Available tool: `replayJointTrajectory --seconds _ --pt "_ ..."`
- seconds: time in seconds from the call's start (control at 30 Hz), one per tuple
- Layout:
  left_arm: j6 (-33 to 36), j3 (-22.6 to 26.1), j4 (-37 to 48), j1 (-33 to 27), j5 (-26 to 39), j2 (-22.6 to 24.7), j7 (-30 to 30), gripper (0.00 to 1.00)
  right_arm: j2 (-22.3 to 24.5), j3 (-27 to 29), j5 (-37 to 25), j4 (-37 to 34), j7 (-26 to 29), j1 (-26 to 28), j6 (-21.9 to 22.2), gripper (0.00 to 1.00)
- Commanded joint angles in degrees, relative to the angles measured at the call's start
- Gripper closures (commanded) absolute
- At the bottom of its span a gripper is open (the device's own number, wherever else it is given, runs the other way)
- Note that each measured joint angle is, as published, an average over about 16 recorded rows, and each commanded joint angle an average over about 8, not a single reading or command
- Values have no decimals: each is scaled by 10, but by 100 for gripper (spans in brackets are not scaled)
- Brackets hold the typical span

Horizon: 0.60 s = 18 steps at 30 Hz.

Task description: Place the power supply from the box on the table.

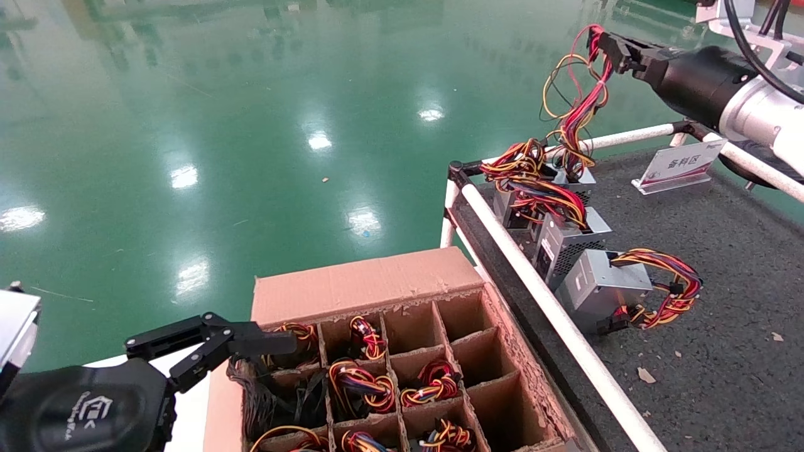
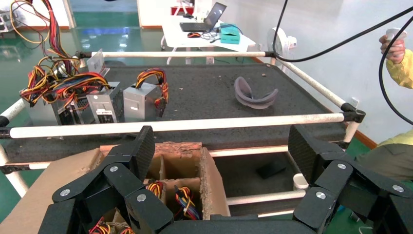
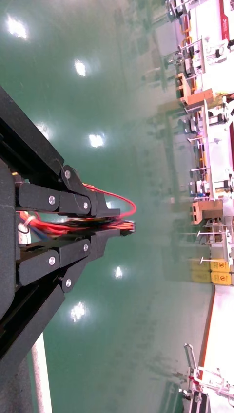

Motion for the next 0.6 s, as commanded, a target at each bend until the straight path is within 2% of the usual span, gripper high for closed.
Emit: replayJointTrajectory --seconds 0.03,0.6 --pt "0 0 0 0 0 0 0 0 0 0 0 0 1 0 -1 0" --pt "0 0 0 0 0 0 0 0 0 0 1 0 -1 0 2 0"
